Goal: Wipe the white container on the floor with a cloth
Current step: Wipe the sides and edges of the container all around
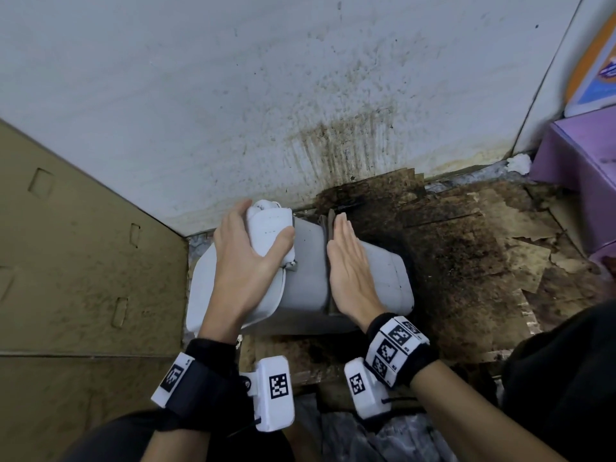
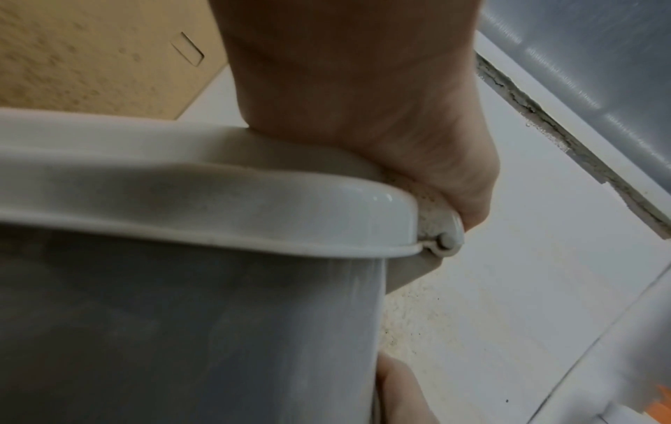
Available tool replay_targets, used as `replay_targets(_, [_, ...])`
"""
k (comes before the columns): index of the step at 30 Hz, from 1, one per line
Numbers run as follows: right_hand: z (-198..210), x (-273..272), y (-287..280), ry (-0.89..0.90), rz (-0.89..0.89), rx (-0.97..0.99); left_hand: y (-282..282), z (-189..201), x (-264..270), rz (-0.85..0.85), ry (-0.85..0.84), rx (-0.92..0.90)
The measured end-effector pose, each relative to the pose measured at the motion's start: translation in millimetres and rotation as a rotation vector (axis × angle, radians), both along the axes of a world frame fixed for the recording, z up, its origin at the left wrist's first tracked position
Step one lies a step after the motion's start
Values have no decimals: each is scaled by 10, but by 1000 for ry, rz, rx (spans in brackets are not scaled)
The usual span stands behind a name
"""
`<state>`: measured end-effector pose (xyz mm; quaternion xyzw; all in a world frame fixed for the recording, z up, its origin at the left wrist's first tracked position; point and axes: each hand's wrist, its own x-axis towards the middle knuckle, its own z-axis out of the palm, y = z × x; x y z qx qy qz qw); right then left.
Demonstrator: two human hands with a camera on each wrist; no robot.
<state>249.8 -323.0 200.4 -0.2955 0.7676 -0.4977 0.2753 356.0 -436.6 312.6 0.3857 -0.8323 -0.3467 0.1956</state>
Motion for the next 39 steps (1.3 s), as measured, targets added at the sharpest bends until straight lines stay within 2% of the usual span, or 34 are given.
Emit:
replay_targets(7, [301,-119,-231,-41,25,-6,23,-13,-110,-16,-23,-55])
replay_targets(12, [360,304,-121,-28,-6,-58,25,20,-112,-40,-16,-55])
replay_targets(19, [405,-65,-311,-115,3,-44,31,18,-140,-58,-42,-69])
replay_targets(24, [370,322,-110,-9,18,-83,-8,38,-165,-45,-40,-47])
replay_targets(30, [372,-93,-363,-72,32,-29,25,38,-149,-37,-50,-32])
replay_targets(36, [266,256,-79,69,24,-99,-5,49,-131,-16,-38,-23])
replay_targets(39, [228,130,-119,41,43,-61,36,26,-111,-20,-36,-42])
